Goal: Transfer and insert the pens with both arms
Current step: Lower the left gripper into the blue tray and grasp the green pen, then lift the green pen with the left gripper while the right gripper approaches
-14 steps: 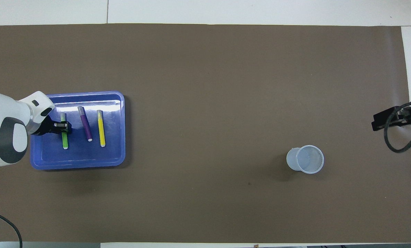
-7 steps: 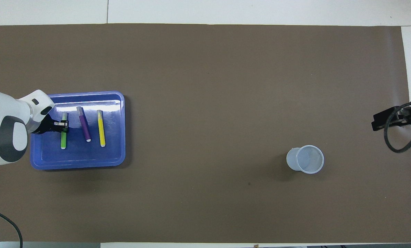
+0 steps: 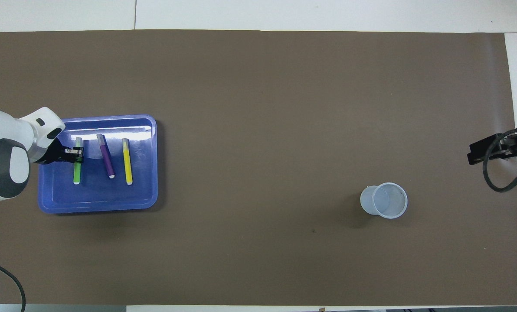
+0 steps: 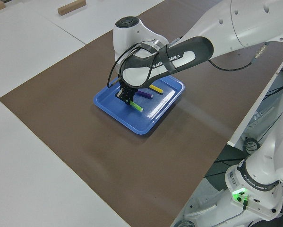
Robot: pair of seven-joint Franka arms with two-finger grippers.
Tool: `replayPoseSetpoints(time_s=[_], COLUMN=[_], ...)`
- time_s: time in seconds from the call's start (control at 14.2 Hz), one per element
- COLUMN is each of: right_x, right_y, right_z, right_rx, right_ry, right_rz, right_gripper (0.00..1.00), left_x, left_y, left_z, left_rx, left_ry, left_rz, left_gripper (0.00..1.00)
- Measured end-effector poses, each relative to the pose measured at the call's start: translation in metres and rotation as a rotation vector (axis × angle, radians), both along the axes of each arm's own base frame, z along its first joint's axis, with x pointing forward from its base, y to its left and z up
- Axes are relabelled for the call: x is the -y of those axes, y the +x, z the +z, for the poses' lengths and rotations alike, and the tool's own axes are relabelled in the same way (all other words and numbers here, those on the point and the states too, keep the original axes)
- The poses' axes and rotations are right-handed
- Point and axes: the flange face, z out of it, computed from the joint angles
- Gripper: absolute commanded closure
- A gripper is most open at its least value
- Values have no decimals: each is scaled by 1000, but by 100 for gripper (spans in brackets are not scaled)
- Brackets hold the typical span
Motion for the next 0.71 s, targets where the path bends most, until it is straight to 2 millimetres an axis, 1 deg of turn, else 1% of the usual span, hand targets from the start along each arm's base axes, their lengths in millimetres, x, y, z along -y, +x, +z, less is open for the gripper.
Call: replayPoseSetpoints(time_s=[0.21, 0.35, 0.49, 0.56, 0.71], right_x=[0, 3, 12, 12, 8], right_y=[0, -1, -3, -3, -3], right_z=[0, 1, 4, 5, 5], right_rx=[0, 2, 8, 9, 10], right_ry=[0, 0, 1, 1, 6], right_rz=[0, -6, -21, -19, 10], right_gripper=[0, 0, 0, 0, 0], left_x=[1, 6, 22, 35, 68], left_y=[11, 17, 22, 23, 25], left_z=[28, 49, 69, 80, 109], left_rx=[-46, -75, -109, -133, -181], left_ry=[-5, -6, -5, -9, -58], left_rz=[0, 20, 63, 112, 285], left_gripper=[100, 100, 100, 100, 100])
